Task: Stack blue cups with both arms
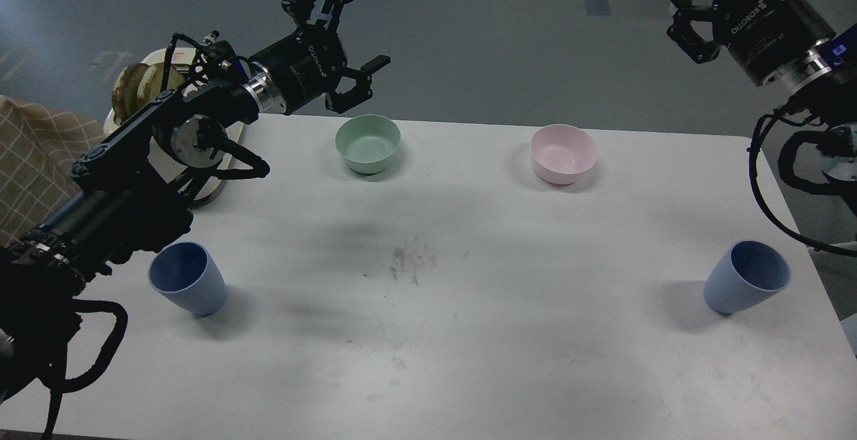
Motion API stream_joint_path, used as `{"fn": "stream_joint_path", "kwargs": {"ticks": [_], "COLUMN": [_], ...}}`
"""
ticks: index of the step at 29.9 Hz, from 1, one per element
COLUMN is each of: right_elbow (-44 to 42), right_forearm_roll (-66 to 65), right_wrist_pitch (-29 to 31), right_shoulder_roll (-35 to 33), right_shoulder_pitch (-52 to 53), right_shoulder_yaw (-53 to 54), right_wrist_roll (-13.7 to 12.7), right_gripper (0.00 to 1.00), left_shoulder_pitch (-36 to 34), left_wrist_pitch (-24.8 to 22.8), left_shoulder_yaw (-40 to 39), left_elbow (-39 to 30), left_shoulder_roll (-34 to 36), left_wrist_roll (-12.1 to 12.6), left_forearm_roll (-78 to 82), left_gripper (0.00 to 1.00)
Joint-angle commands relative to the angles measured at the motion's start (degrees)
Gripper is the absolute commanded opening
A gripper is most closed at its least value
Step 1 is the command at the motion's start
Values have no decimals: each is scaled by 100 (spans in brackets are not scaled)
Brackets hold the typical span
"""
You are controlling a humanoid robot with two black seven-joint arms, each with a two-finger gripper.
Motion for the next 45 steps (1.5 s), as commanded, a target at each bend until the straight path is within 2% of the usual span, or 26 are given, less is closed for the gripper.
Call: {"fn": "stream_joint_path", "kwargs": {"ticks": [1, 4, 8, 11, 15, 31, 33, 35, 36, 37, 38, 45], "right_elbow": [2, -7, -68, -95, -270, -244, -244, -262, -262, -253, -262, -209], "right_forearm_roll": [0, 0, -52, -61, -62, -88, -123, -123, -123, -123, -123, -114], "right_wrist_pitch": [0, 0, 0, 0, 0, 0, 0, 0, 0, 0, 0, 0], "right_shoulder_roll": [0, 35, 53, 53, 18, -114, -123, -79, -79, -70, -61, -114], "right_shoulder_pitch": [-144, -144, -109, -83, -109, -232, -232, -232, -232, -241, -241, -329], "right_shoulder_yaw": [72, 90, 107, 107, 99, 63, 63, 55, 55, 55, 46, 90], "right_wrist_roll": [8, 17, 8, 0, 0, 8, 8, 8, 8, 8, 8, 26], "right_gripper": [100, 100, 100, 100, 100, 100, 100, 100, 100, 100, 100, 100], "left_shoulder_pitch": [164, 243, 244, 244, 112, -143, -178, -161, -161, -152, -143, 68], "left_wrist_pitch": [0, 0, 0, 0, 0, 0, 0, 0, 0, 0, 0, 0], "left_shoulder_yaw": [-38, 6, -38, -55, -64, -108, -108, -73, -73, -73, -82, -99], "left_elbow": [3, 3, 29, 213, 810, 847, 838, 786, 785, 777, 768, 294], "left_shoulder_roll": [-45, -211, -239, -239, -256, -379, -370, -379, -379, -414, -449, -450], "left_wrist_roll": [-65, -179, -171, -188, -188, -206, -284, -748, -751, -951, -1048, -1085], "left_forearm_roll": [-8, 0, 0, -79, -79, -96, -88, -9, -8, 0, 0, 0], "left_gripper": [98, 98, 98, 98, 98, 98, 98, 98, 98, 98, 98, 98]}}
